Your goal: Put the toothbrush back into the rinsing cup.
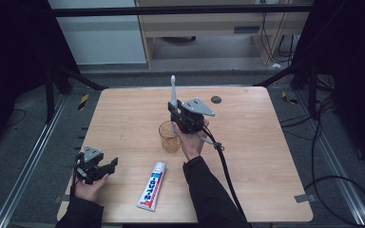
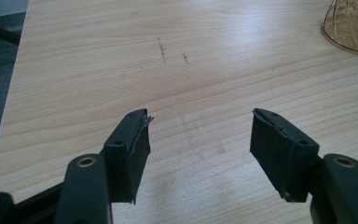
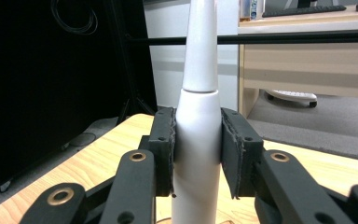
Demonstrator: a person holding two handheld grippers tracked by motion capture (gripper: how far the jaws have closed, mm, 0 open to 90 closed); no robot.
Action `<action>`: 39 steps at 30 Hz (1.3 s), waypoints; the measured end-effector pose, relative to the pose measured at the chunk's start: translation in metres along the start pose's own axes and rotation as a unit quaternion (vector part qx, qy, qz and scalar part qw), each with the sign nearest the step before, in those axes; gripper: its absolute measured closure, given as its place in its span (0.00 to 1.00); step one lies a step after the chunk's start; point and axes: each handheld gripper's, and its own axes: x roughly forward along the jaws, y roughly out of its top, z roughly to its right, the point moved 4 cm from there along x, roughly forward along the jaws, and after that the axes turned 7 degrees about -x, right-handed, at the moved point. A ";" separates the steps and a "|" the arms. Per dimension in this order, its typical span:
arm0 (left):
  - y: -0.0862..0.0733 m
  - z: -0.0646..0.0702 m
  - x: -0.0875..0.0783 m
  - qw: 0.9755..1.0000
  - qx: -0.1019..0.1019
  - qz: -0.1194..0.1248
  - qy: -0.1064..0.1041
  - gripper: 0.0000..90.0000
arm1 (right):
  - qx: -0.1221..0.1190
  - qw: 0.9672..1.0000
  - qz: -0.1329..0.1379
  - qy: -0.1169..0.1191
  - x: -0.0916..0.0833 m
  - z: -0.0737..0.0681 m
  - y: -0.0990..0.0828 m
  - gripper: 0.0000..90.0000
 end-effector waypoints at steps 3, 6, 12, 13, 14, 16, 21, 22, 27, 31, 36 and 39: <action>0.000 0.000 0.000 1.000 0.000 0.000 0.000 0.41 | 0.002 1.000 -0.004 0.001 0.001 0.001 -0.005 0.75; 0.000 0.000 0.000 1.000 0.000 0.000 0.000 0.41 | 0.002 1.000 -0.005 0.001 0.001 0.000 -0.008 0.75; 0.000 0.000 0.000 1.000 0.000 0.001 0.000 0.41 | 0.003 1.000 -0.010 0.002 0.002 0.000 -0.014 0.75; 0.000 0.000 0.000 1.000 0.000 0.000 0.000 0.41 | 0.004 1.000 -0.012 0.003 0.003 0.000 -0.017 0.75; 0.000 0.000 0.000 1.000 0.000 0.000 0.000 0.41 | 0.004 1.000 -0.013 0.002 0.003 0.000 -0.018 0.75; 0.000 0.000 0.000 1.000 0.000 0.000 0.000 0.41 | 0.004 1.000 -0.014 0.002 0.002 0.000 -0.019 0.75; 0.000 0.000 0.000 1.000 0.001 0.000 0.000 0.41 | 0.007 1.000 -0.016 0.000 0.002 0.001 -0.025 0.75; 0.000 0.000 0.000 1.000 0.001 0.000 0.000 0.41 | 0.010 1.000 -0.017 0.000 0.002 0.001 -0.026 0.75; 0.000 0.000 0.000 1.000 0.001 0.000 0.000 0.41 | 0.012 1.000 -0.020 0.000 0.003 0.001 -0.031 0.75; 0.000 0.000 0.000 1.000 0.001 0.000 0.000 0.41 | 0.012 1.000 -0.026 -0.002 0.003 0.002 -0.037 0.75; 0.000 0.001 0.000 1.000 0.001 0.001 0.000 0.41 | 0.010 0.999 -0.032 -0.002 0.005 0.000 -0.042 0.75; 0.000 0.000 0.000 1.000 0.001 0.001 0.000 0.41 | 0.009 0.999 -0.038 0.001 0.005 -0.001 -0.045 0.75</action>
